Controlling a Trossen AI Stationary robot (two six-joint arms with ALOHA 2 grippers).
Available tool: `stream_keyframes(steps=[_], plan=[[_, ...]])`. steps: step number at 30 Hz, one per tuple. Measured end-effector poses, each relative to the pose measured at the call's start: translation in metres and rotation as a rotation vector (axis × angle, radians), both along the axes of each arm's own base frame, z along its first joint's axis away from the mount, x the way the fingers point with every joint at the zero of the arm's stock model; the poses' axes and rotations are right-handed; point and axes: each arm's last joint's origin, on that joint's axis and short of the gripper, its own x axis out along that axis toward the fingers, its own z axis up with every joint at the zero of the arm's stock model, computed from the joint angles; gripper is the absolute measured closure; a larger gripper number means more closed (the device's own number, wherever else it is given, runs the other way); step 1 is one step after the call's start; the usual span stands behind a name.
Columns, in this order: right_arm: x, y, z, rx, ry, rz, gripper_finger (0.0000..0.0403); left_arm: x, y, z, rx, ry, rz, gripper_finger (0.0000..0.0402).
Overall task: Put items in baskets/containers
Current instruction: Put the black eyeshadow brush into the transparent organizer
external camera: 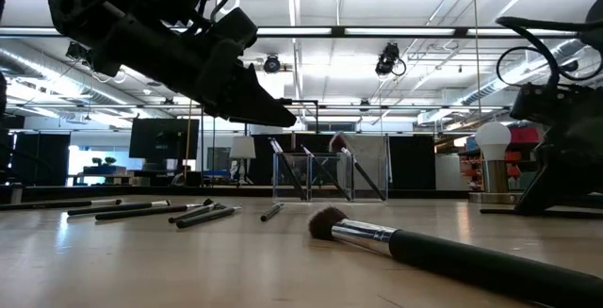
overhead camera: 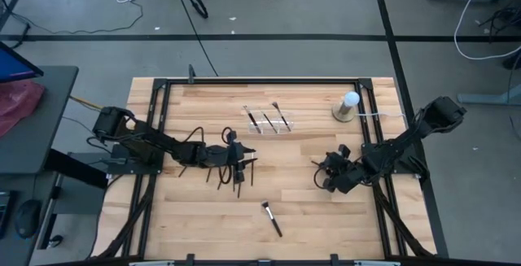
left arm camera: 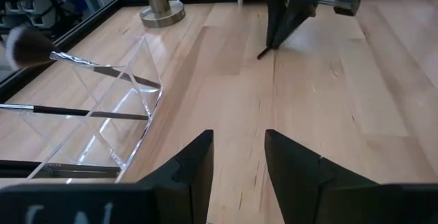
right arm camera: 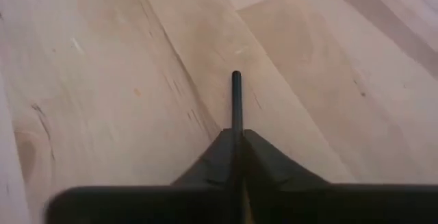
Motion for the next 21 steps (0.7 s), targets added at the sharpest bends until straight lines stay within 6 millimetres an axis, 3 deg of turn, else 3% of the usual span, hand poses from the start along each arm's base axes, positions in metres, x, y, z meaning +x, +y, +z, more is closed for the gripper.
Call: stream_keyframes(steps=[5, 10, 14, 21], plan=[[0.003, 0.002, 0.001, -0.010, -0.028, 0.022, 0.0386, 0.000, 0.000, 0.000, 0.000, -0.002, 0.000, 0.0264], [0.018, 0.009, 0.010, -0.012, -0.181, 0.054, 0.0397, 0.000, 0.000, 0.000, -0.001, -0.003, -0.005, 0.0264], [0.037, 0.018, 0.031, -0.048, -0.433, 0.100, 0.0397, 0.001, -0.002, 0.001, -0.009, -0.003, -0.059, 0.0264], [0.054, 0.030, 0.088, -0.136, -0.918, 0.236, 0.0397, 0.004, -0.006, 0.011, 0.004, -0.100, -0.207, 0.0264]])
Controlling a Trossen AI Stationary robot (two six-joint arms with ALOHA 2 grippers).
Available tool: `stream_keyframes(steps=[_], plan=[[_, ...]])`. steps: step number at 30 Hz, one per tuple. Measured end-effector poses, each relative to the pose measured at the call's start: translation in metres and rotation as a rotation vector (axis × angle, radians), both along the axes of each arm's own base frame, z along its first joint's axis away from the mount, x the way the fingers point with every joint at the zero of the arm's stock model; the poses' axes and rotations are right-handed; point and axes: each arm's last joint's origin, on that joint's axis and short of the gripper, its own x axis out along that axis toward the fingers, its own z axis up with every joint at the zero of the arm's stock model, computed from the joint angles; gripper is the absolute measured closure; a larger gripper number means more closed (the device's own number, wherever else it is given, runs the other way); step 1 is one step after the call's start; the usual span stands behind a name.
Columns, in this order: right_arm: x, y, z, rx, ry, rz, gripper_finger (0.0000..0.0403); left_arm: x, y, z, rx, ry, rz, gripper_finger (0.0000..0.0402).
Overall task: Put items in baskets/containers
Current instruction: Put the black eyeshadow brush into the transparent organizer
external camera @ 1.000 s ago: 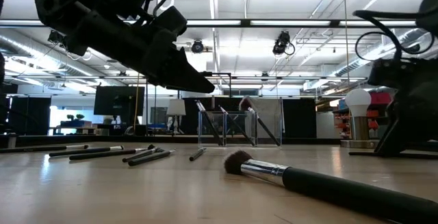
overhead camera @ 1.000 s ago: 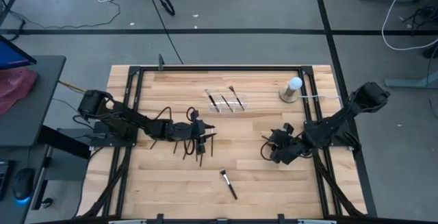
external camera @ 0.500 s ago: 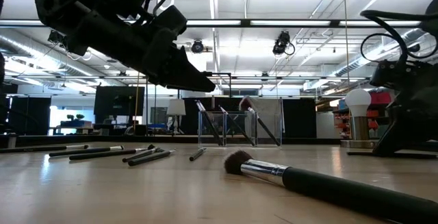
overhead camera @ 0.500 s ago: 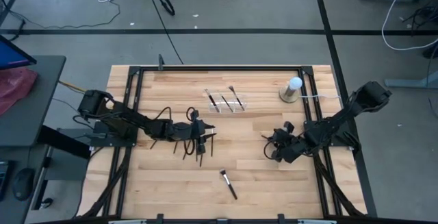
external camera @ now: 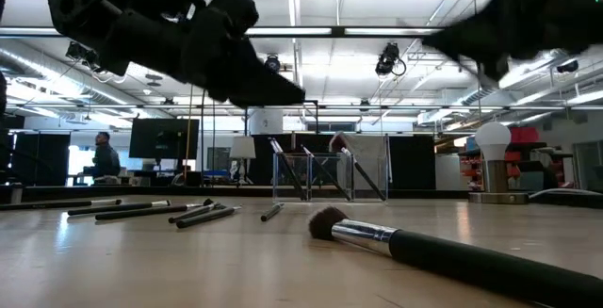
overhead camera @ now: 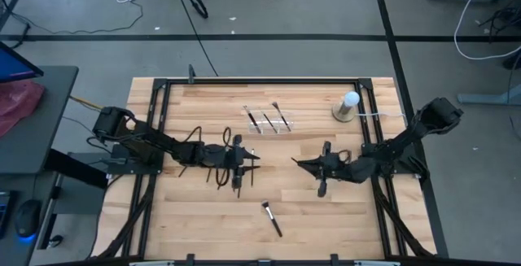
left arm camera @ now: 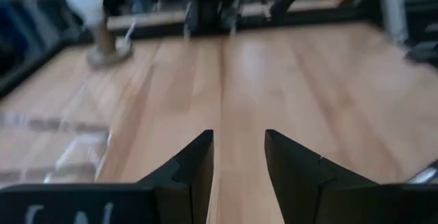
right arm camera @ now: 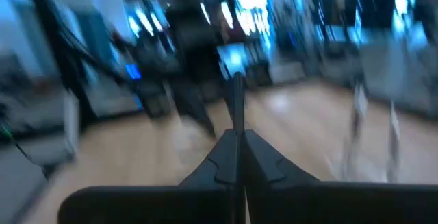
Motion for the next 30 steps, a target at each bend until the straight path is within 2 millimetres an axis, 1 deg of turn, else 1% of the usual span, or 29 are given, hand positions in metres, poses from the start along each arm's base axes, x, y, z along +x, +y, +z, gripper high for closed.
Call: stream_keyframes(steps=[2, 4, 6, 11, 15, 18, 21, 23, 26, 30], plan=[[0.003, 0.003, 0.011, -0.042, -0.082, 0.042, 0.0397, 0.001, -0.001, 0.006, 0.014, -0.057, -0.031, 0.0264], [0.010, 0.009, 0.019, -0.089, -0.114, 0.072, 0.0397, 0.002, -0.002, 0.012, 0.020, -0.120, -0.060, 0.0264], [0.023, 0.016, 0.027, -0.125, -0.128, 0.085, 0.0397, 0.003, -0.003, 0.017, 0.025, -0.172, -0.088, 0.0264], [0.062, 0.035, 0.035, -0.246, -0.126, 0.070, 0.0397, 0.005, -0.005, 0.027, 0.023, -0.258, -0.167, 0.0261], [0.092, 0.044, 0.037, -0.312, -0.130, 0.038, 0.0397, 0.008, -0.007, 0.033, 0.018, -0.280, -0.191, 0.0234], [0.108, 0.049, 0.041, -0.359, -0.150, 0.012, 0.0397, 0.010, -0.008, 0.035, 0.014, -0.288, -0.226, 0.0201], [0.119, 0.053, 0.046, -0.391, -0.163, -0.002, 0.0397, 0.009, -0.010, 0.036, 0.009, -0.298, -0.264, 0.0173], [0.124, 0.055, 0.049, -0.403, -0.177, 0.004, 0.0397, 0.009, -0.011, 0.036, 0.008, -0.301, -0.270, 0.0163], [0.129, 0.057, 0.054, -0.425, -0.199, 0.021, 0.0397, 0.011, -0.015, 0.036, 0.013, -0.318, -0.282, 0.0160], [0.130, 0.057, 0.056, -0.430, -0.205, 0.022, 0.0397, 0.019, -0.021, 0.032, 0.015, -0.361, -0.296, 0.0173]])
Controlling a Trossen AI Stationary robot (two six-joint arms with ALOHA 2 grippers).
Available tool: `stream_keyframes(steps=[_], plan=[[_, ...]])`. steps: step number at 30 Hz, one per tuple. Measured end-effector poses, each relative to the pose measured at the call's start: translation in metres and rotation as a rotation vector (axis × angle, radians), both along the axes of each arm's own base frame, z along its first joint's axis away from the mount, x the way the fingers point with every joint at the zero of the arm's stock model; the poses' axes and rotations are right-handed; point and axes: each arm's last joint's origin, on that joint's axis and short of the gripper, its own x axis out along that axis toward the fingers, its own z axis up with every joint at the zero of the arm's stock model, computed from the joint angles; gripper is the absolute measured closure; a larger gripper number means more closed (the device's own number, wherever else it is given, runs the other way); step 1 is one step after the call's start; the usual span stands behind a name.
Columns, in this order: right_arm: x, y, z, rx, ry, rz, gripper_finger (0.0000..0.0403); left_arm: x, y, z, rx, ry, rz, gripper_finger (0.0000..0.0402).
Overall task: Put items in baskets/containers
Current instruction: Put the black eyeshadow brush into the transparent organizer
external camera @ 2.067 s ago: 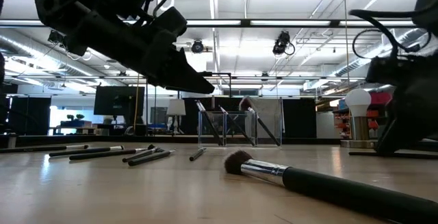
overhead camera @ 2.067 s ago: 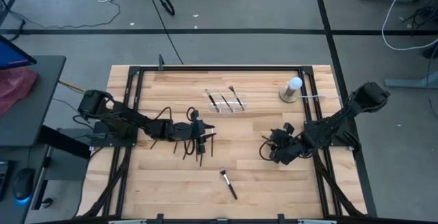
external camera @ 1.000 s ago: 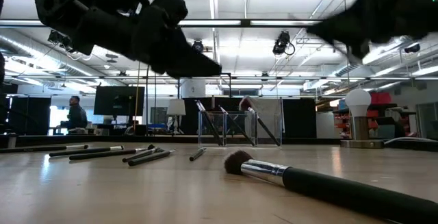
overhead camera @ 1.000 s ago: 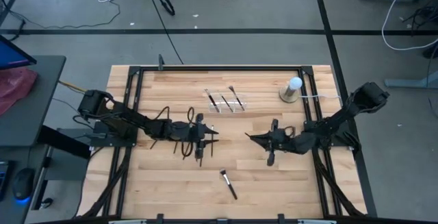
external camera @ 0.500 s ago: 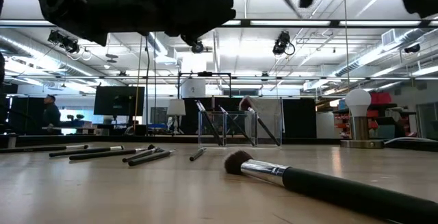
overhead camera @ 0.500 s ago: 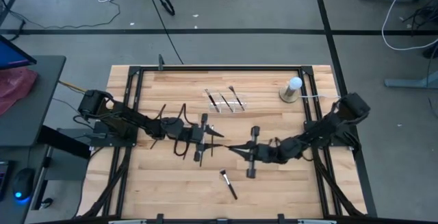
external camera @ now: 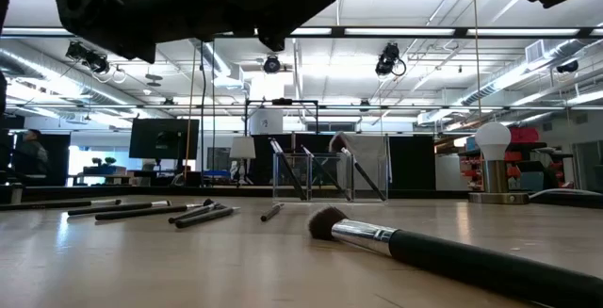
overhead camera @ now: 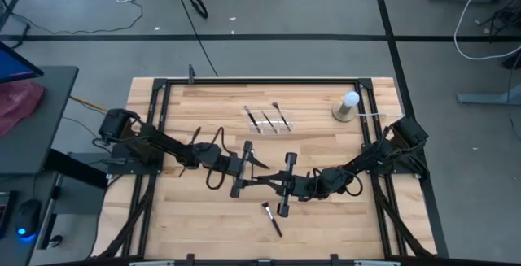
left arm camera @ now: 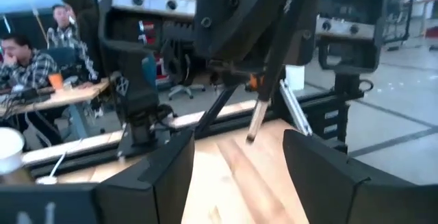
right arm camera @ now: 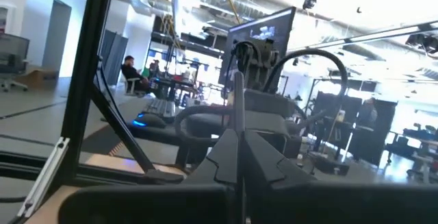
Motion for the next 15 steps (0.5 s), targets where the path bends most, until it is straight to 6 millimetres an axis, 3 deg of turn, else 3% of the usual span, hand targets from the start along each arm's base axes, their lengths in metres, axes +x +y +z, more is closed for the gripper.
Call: stream_keyframes(steps=[10, 15], plan=[[0.000, 0.000, -0.001, 0.002, 0.005, 0.001, 0.0397, 0.010, -0.003, 0.002, -0.039, -0.105, -0.005, 0.0219], [0.000, 0.000, -0.001, 0.002, 0.007, 0.001, 0.0397, 0.013, -0.005, 0.006, -0.062, -0.103, -0.028, 0.0262]])
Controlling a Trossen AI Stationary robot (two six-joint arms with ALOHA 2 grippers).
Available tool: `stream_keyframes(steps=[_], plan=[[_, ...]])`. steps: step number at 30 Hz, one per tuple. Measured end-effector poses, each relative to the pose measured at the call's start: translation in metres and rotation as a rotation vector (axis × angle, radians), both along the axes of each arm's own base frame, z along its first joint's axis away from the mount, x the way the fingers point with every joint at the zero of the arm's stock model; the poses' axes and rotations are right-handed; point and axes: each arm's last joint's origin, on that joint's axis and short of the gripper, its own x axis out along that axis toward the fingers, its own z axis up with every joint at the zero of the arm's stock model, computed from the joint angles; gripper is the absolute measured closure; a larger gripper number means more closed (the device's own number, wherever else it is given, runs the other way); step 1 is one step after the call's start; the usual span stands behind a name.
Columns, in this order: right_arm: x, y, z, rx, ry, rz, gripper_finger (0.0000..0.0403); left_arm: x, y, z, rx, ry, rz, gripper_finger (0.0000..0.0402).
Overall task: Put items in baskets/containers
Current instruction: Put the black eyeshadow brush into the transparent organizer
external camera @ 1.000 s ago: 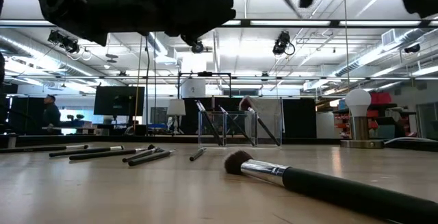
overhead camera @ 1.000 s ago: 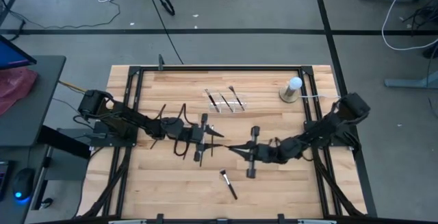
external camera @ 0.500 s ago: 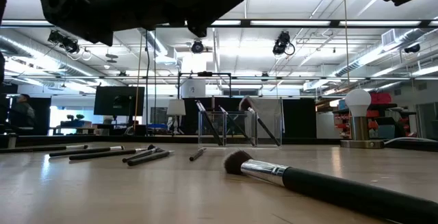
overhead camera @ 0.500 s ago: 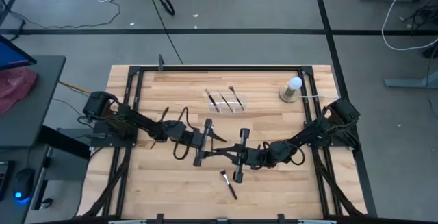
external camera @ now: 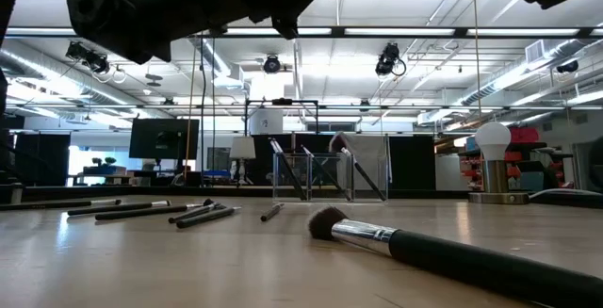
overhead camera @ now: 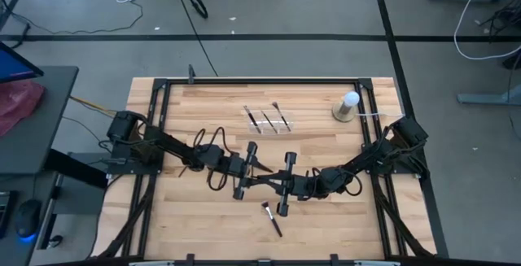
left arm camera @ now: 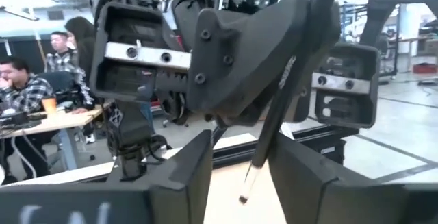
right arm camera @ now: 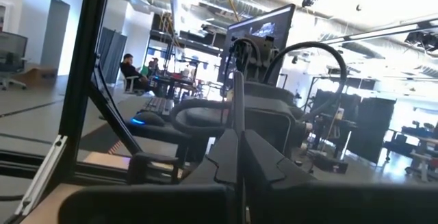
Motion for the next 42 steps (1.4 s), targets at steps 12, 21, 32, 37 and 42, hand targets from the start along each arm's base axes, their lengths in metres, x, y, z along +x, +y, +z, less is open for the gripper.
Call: stream_keyframes(steps=[12, 21, 32, 37, 42], plan=[[0.000, 0.002, -0.006, 0.042, 0.055, 0.007, 0.0386, 0.002, -0.002, -0.007, 0.015, 0.089, -0.057, 0.0382], [-0.028, 0.022, -0.001, 0.066, 0.248, -0.246, 0.0327, -0.002, 0.019, -0.021, -0.150, 0.468, 0.076, 0.0383], [-0.044, -0.006, -0.009, 0.096, 0.630, -0.105, 0.0240, -0.015, 0.060, -0.047, -0.390, 0.910, 0.038, 0.0376], [-0.020, -0.021, -0.020, -0.259, 0.722, -0.130, 0.0193, -0.016, 0.069, -0.047, -0.464, 0.943, -0.012, 0.0378], [0.006, -0.023, -0.027, -0.754, 0.779, -0.165, 0.0178, -0.016, 0.070, -0.048, -0.495, 0.958, -0.004, 0.0375]])
